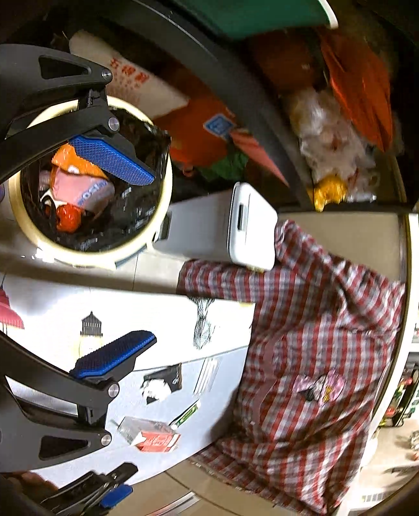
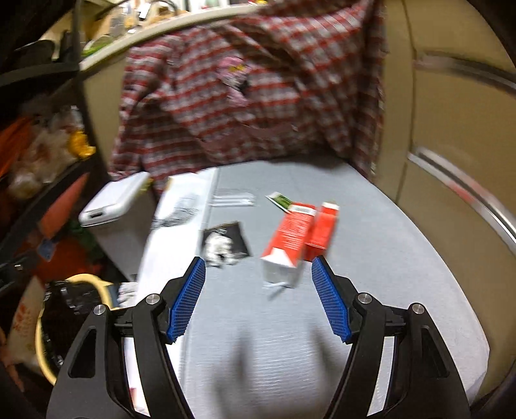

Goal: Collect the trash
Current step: 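Move both grippers back to the table toward the milk carton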

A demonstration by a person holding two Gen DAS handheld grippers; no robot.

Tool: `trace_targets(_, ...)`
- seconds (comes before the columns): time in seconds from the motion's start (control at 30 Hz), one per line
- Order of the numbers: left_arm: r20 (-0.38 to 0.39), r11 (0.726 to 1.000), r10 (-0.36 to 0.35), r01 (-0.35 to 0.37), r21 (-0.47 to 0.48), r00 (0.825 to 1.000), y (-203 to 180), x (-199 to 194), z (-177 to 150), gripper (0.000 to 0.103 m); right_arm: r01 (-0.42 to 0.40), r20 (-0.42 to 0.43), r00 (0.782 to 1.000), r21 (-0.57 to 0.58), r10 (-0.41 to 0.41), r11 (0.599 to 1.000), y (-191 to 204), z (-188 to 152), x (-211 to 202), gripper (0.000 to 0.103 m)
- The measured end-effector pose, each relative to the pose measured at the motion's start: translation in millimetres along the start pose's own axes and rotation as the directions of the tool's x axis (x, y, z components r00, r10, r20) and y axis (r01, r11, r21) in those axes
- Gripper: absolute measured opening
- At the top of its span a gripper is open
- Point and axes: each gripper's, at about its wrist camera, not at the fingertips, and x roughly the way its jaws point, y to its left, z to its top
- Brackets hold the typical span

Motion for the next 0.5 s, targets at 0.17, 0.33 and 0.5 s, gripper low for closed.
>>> trace_targets(0.17,-0.017,0.999,-0.034,0.034,0.006,0.999,-12.6,6.2,0.8,0.089,0.04,-0.074,0.997,0.065,-0.036,0.997,-20.7,0.1,40.4,0.068)
trace_targets(0.33,-0.04,0.999,-0.05,0.05,-0.012,0.998,-5.5,13.3,3.3,0.089,0.073,-0.103,0.992,0.065,-0.066,0.995,-18.1,0.9,73.8,0.069)
trace_targets(0.5,-0.054,0.999,-0.036,0.034,-0.026,0.998,4.3,20.0,5.3,0.089,0.1,-0.124,0.988,0.065,-0.091,0.993,-14.8,2.7,102.6,0.069)
